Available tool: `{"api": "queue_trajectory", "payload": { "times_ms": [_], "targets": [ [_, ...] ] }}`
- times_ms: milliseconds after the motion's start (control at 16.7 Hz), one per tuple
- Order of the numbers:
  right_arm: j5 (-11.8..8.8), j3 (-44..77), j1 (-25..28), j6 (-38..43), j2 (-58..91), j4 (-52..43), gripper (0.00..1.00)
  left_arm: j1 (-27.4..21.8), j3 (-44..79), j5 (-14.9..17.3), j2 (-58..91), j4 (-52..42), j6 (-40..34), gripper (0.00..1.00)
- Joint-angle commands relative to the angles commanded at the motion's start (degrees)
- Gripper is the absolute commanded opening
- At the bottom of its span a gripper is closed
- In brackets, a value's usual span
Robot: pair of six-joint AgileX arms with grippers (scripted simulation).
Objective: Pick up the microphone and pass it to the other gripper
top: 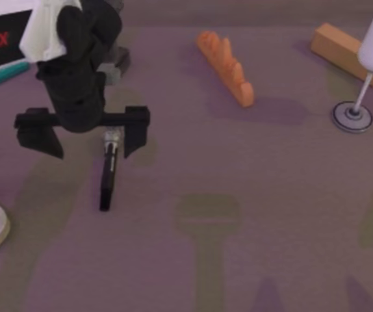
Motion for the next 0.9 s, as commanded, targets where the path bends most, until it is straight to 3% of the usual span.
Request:
{"api": "queue_trajectory", "payload": {
  "times_ms": [420,900],
  "targets": [
    [0.00,0.00,0.00,0.00,0.00,0.00,1.00,0.18,-0.33,0.02,0.73,0.88,0.07,1.00],
    [0.00,0.00,0.00,0.00,0.00,0.00,1.00,0.33,-7.83,0.11,9.61,17.51,0.47,1.00]
  ]
}}
